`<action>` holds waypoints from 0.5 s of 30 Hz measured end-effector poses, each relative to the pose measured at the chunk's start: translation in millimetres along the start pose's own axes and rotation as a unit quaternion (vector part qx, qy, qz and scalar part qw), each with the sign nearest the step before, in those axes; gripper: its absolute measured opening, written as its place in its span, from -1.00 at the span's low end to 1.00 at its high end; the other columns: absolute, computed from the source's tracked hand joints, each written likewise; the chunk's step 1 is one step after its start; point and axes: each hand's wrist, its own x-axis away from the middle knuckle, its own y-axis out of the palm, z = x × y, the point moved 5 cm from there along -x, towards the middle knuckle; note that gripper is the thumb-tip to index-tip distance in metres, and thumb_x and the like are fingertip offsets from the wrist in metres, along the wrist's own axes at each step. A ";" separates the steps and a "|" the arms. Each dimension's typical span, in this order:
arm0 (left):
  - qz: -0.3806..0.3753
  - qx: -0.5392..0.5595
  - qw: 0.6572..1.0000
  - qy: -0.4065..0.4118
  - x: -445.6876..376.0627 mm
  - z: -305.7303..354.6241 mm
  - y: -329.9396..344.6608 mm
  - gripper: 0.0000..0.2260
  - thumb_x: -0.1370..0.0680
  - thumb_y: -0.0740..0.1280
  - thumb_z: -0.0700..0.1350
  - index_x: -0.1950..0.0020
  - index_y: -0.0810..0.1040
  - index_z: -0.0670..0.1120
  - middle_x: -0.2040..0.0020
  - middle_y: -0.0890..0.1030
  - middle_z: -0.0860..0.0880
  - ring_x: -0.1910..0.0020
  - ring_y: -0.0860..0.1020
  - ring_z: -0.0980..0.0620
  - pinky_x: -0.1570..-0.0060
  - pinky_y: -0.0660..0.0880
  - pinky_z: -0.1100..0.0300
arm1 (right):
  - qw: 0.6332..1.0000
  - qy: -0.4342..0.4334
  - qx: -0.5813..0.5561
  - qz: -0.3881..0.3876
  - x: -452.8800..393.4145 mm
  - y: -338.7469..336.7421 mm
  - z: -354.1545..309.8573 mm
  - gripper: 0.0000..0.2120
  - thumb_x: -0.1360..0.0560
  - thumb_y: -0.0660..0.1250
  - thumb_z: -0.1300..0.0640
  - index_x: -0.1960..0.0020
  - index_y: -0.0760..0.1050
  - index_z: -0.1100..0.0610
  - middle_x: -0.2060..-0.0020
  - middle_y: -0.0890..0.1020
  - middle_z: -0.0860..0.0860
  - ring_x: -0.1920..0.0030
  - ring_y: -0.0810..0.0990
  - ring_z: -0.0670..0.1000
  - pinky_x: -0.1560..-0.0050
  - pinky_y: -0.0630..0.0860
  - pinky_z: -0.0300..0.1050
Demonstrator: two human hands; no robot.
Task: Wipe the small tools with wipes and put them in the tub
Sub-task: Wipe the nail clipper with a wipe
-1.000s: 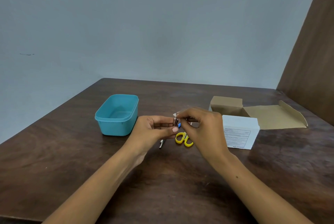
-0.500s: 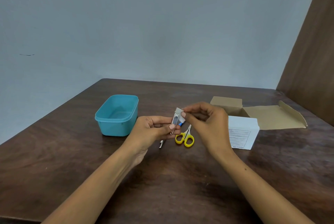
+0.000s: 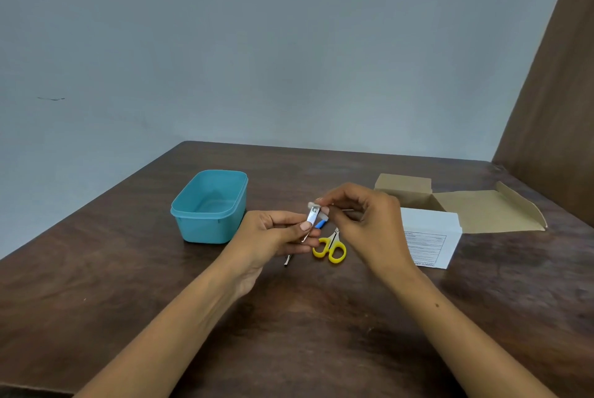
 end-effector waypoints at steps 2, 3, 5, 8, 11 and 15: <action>0.000 0.034 0.999 -0.021 -0.4 -0.1 0.5 -0.88 -0.49 0.35 -0.30 0.03 0.65 -0.20 0.14 0.71 -0.16 0.18 0.70 0.01 0.30 0.59 0.31 | 0.999 0.018 -0.008 0.029 1.6 -1.7 2.2 -0.87 -0.39 0.42 0.35 0.19 0.63 0.14 0.25 0.68 -0.11 0.17 0.64 -0.20 0.11 0.54 -0.37; 0.002 0.051 0.998 -0.030 -0.8 0.0 0.6 -0.88 -0.49 0.34 -0.31 0.02 0.64 -0.22 0.13 0.71 -0.17 0.18 0.70 0.01 0.31 0.59 0.30 | 0.999 0.021 -0.011 0.046 2.9 -2.6 2.6 -0.87 -0.39 0.42 0.35 0.18 0.63 0.14 0.25 0.68 -0.10 0.17 0.64 -0.19 0.10 0.54 -0.38; 0.002 0.070 0.997 -0.039 -1.0 0.3 1.1 -0.88 -0.50 0.33 -0.31 0.01 0.63 -0.24 0.13 0.71 -0.17 0.18 0.70 0.02 0.33 0.59 0.30 | 0.998 0.021 -0.013 0.064 5.2 -2.3 2.2 -0.86 -0.40 0.41 0.34 0.15 0.63 0.13 0.24 0.68 -0.11 0.15 0.63 -0.20 0.10 0.53 -0.40; -0.013 0.073 0.997 -0.037 -1.0 0.1 2.5 -0.87 -0.50 0.32 -0.30 0.01 0.64 -0.22 0.11 0.71 -0.16 0.14 0.70 0.01 0.33 0.58 0.32 | 0.999 -0.003 -0.003 0.042 7.9 5.0 -1.0 -0.86 -0.39 0.41 0.35 0.17 0.63 0.14 0.26 0.68 -0.11 0.18 0.64 -0.19 0.13 0.55 -0.37; -0.004 0.077 0.996 -0.034 -2.6 -0.6 -1.0 -0.87 -0.51 0.32 -0.30 0.02 0.65 -0.22 0.11 0.71 -0.15 0.14 0.70 0.02 0.31 0.58 0.33 | 1.000 -0.018 0.000 0.000 8.3 10.3 -2.9 -0.84 -0.36 0.43 0.38 0.19 0.64 0.14 0.29 0.67 -0.12 0.21 0.64 -0.20 0.14 0.56 -0.36; -0.003 0.073 0.997 -0.038 -2.6 -1.1 -2.1 -0.85 -0.51 0.32 -0.29 -0.02 0.64 -0.23 0.09 0.71 -0.16 0.12 0.70 0.01 0.30 0.59 0.32 | 0.999 -0.036 0.013 0.002 6.9 7.5 -2.1 -0.83 -0.34 0.44 0.39 0.22 0.64 0.14 0.29 0.69 -0.09 0.23 0.65 -0.20 0.16 0.58 -0.31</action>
